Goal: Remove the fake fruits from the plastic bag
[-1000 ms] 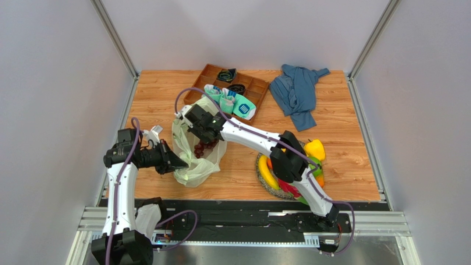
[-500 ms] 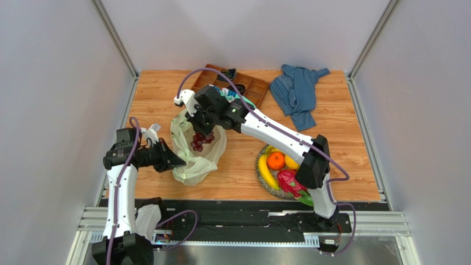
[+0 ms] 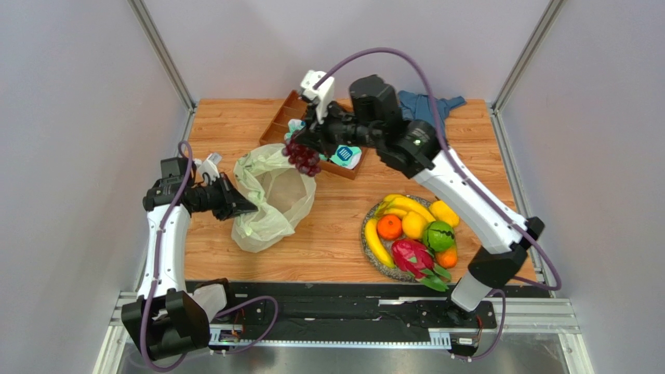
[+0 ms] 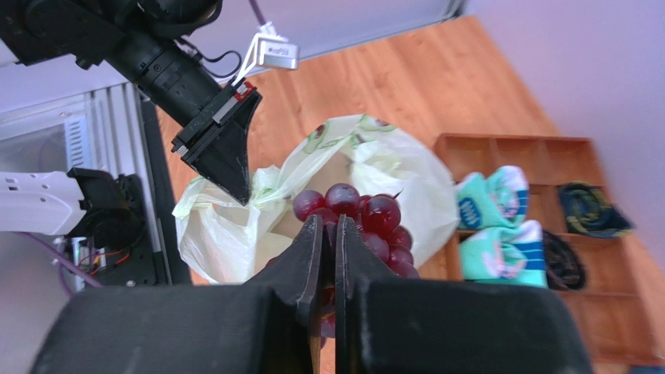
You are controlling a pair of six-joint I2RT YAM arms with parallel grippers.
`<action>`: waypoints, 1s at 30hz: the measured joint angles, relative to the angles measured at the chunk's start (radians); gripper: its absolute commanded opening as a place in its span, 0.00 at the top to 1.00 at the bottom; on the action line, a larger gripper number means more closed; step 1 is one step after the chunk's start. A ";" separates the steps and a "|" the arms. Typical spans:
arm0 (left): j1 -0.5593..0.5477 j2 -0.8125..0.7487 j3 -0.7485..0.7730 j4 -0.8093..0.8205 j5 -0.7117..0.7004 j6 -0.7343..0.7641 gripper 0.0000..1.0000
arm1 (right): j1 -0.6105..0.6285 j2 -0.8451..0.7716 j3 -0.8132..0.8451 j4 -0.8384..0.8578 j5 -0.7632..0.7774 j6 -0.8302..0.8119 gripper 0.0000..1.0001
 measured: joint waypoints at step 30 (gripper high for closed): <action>0.033 -0.010 0.082 0.076 0.026 -0.055 1.00 | -0.241 -0.696 -0.942 -0.161 0.336 -0.277 1.00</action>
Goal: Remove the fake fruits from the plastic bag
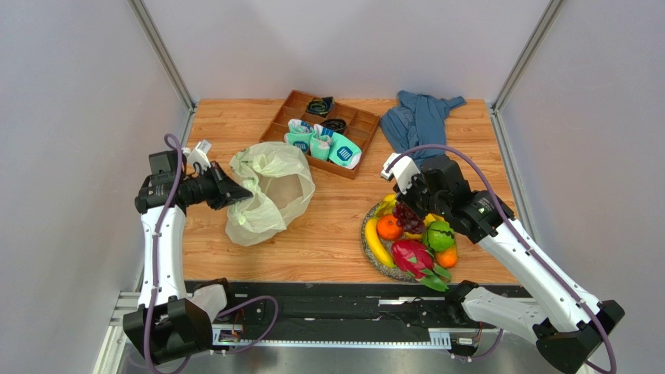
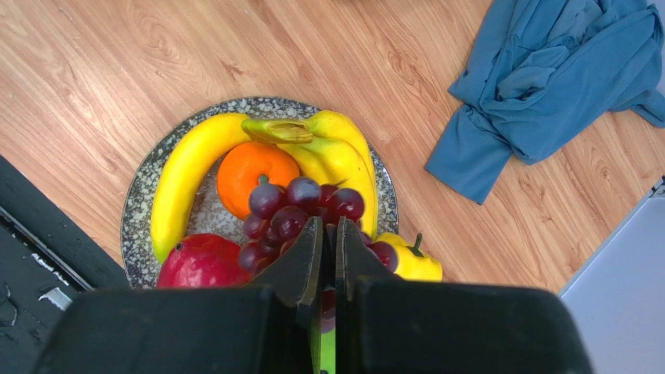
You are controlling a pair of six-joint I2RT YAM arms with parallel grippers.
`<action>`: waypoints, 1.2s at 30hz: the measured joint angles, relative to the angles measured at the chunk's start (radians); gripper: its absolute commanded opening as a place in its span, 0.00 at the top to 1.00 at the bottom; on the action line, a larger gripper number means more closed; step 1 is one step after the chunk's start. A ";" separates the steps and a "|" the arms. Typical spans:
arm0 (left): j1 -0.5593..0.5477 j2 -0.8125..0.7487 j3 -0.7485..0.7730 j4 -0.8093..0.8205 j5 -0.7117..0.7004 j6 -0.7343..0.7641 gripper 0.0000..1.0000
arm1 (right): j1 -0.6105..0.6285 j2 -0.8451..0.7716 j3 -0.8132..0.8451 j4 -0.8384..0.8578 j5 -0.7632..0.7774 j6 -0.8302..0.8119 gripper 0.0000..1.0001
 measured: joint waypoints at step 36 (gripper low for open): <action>0.022 -0.004 -0.056 0.021 0.022 -0.007 1.00 | -0.008 -0.012 -0.106 -0.007 -0.057 0.023 0.68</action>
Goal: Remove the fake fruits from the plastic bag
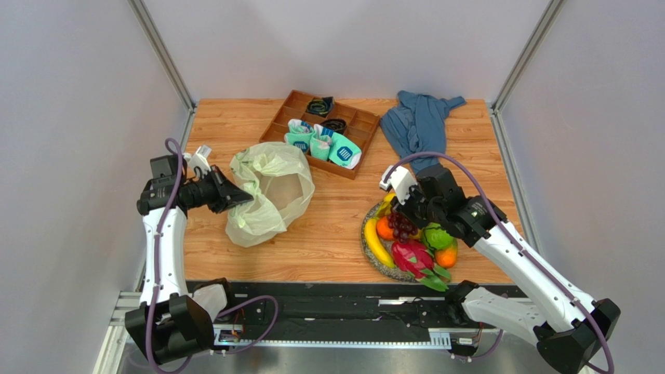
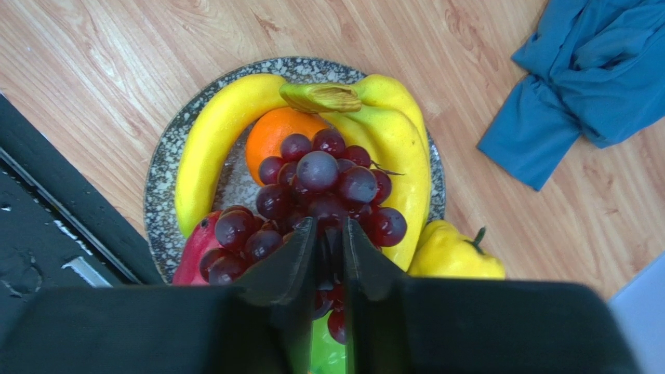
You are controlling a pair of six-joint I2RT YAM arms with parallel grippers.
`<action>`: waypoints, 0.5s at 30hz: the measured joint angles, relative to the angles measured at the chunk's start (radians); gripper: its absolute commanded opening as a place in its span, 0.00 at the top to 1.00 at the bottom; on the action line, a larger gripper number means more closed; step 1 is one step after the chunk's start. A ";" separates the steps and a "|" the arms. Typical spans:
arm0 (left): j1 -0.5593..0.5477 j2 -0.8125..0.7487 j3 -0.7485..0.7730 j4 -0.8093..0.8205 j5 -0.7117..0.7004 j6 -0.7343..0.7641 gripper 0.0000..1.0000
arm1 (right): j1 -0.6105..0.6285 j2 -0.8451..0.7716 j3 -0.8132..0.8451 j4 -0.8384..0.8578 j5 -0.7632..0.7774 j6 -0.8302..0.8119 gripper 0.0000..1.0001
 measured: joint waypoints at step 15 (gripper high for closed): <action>0.000 -0.028 0.000 0.015 0.014 -0.004 1.00 | 0.000 0.023 0.035 -0.084 -0.010 -0.003 0.47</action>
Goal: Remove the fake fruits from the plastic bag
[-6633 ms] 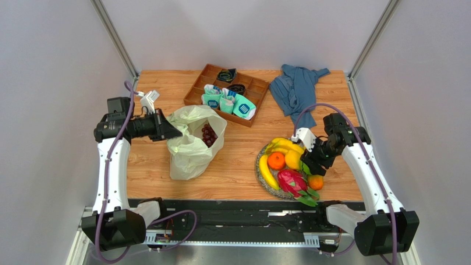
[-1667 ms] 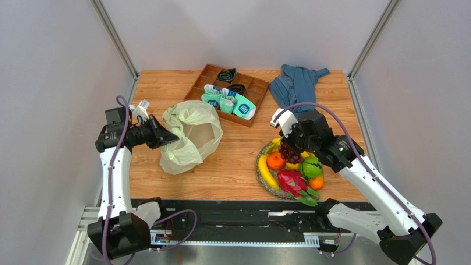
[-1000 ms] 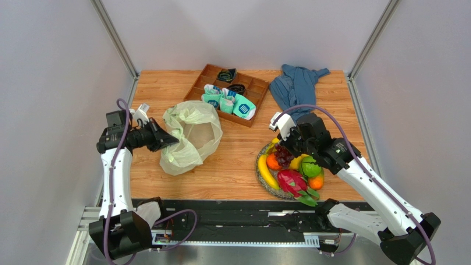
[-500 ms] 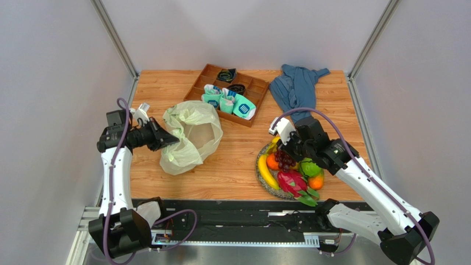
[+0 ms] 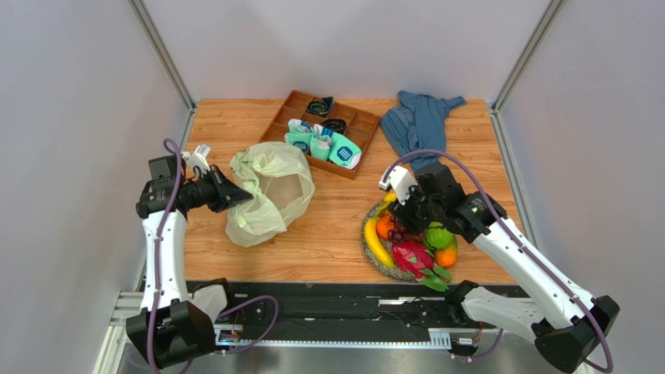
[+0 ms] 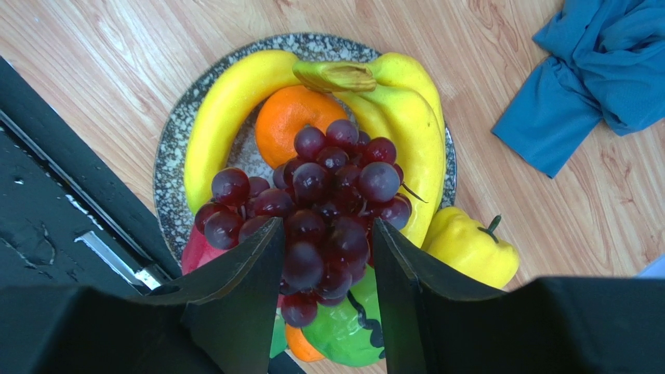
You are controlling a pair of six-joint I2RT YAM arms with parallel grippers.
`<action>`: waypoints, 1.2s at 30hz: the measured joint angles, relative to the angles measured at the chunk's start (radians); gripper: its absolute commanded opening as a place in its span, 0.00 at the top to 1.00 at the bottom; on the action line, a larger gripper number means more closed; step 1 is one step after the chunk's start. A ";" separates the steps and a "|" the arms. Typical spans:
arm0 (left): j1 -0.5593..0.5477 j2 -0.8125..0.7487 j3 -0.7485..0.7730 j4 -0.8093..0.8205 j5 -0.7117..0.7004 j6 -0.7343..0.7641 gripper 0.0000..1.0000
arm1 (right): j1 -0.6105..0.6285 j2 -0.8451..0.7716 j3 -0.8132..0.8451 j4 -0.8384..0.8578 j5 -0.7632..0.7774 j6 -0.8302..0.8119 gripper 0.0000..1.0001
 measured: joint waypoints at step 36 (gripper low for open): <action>0.008 0.000 -0.013 0.020 0.004 -0.008 0.51 | -0.609 0.263 0.134 0.098 0.175 0.167 0.00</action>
